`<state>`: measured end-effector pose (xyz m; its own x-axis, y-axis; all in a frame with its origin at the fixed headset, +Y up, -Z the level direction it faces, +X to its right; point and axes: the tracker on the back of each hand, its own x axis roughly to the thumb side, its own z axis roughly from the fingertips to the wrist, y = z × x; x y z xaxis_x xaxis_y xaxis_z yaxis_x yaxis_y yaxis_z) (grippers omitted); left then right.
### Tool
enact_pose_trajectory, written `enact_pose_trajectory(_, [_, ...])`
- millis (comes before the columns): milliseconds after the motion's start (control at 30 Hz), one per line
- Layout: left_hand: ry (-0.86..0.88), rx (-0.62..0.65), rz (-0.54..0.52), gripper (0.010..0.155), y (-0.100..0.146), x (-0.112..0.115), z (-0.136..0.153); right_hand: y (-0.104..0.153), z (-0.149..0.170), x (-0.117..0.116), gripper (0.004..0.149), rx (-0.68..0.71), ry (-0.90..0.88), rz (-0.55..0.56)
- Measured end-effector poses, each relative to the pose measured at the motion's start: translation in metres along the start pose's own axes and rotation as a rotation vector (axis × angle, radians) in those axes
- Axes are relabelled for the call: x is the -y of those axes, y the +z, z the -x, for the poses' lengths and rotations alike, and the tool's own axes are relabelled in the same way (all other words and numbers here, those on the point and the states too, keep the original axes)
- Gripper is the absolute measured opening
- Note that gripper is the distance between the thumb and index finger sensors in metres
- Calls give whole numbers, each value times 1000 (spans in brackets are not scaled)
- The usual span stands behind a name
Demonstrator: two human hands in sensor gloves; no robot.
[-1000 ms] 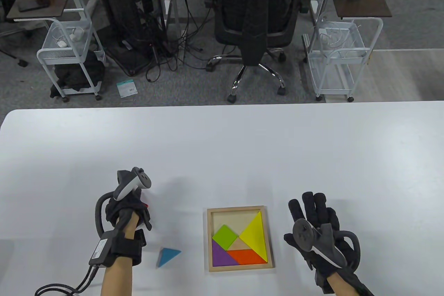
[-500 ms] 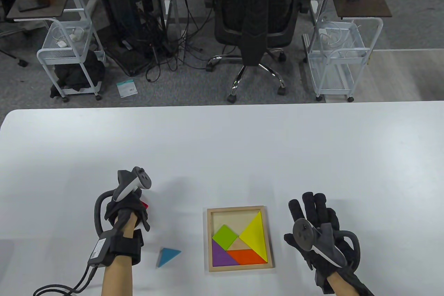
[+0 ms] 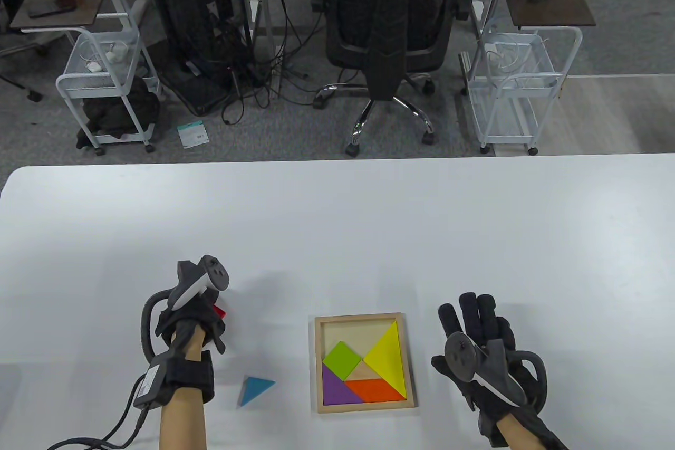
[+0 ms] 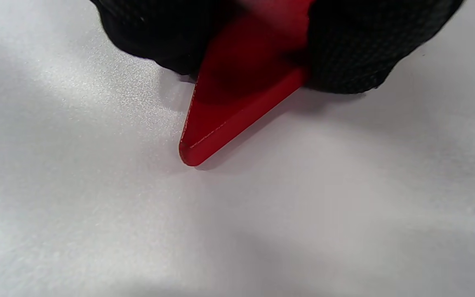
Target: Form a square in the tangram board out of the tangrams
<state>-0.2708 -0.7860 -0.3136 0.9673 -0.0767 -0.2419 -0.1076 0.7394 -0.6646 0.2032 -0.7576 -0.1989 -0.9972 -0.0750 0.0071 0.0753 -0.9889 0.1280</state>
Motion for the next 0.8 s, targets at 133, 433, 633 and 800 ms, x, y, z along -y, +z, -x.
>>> enact_pose_trajectory(133, [-52, 52, -44, 75, 4, 1, -4, 0, 0, 1, 84, 2, -3, 5])
enact_pose_trajectory(433, [-257, 407, -230, 77, 54, -10, -78, 0, -1, 0, 84, 17, -19, 13])
enact_pose_trajectory(633, [-429, 685, -302, 77, 98, -1, -145, 1, -1, 1, 84, 26, -38, 19])
enact_pose_trajectory(800, [-610, 828, -336, 76, 114, 19, -194, 1, 1, 2, 84, 14, -43, 29])
